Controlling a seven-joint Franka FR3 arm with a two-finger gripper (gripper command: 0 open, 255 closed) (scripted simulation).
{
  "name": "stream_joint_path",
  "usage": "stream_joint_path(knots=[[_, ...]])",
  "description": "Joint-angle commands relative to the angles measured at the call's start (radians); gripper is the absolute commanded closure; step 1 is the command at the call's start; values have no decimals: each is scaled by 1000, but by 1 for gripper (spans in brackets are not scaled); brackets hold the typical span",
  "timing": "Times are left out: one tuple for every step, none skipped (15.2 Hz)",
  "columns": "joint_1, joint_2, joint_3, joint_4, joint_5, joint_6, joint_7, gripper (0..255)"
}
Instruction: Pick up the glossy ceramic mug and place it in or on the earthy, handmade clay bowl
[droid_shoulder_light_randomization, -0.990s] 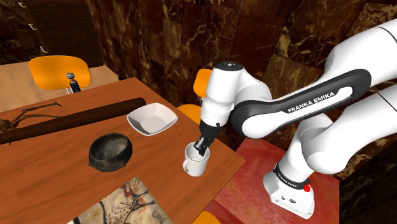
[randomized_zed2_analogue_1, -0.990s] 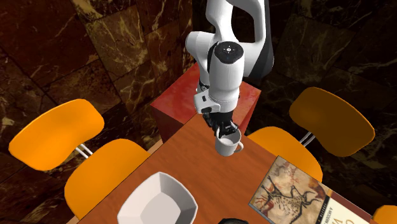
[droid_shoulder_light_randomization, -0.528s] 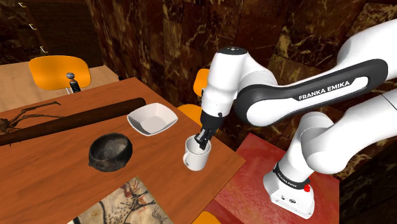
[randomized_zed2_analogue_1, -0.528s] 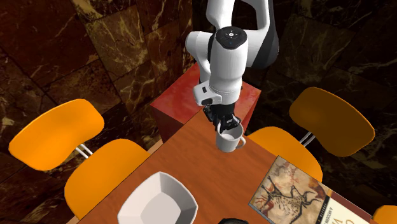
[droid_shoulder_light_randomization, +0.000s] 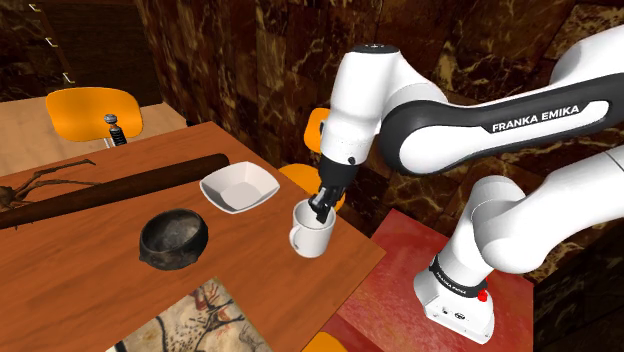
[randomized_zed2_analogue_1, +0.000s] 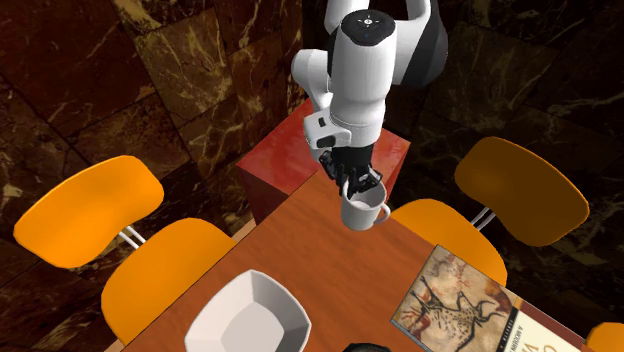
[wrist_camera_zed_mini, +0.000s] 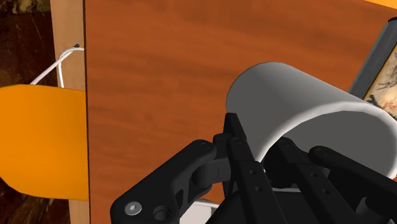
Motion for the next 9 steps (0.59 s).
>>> stream_joint_path(knots=[[-1,-7,-4,24,-4,-31,2,255],[-2,-10,-7,35,-6,-45,3,255],[-2,-14,-9,46,-8,-60,3,255],[-3,-17,-12,58,-9,-74,4,255],[-4,-19,-14,69,-11,-88,4,255],[-4,-22,-17,81,-13,-103,5,255],[-5,-24,-19,93,-15,-117,5,255],[-6,-26,-21,105,-17,-130,6,255],[-6,-28,-23,117,-19,-144,6,255]])
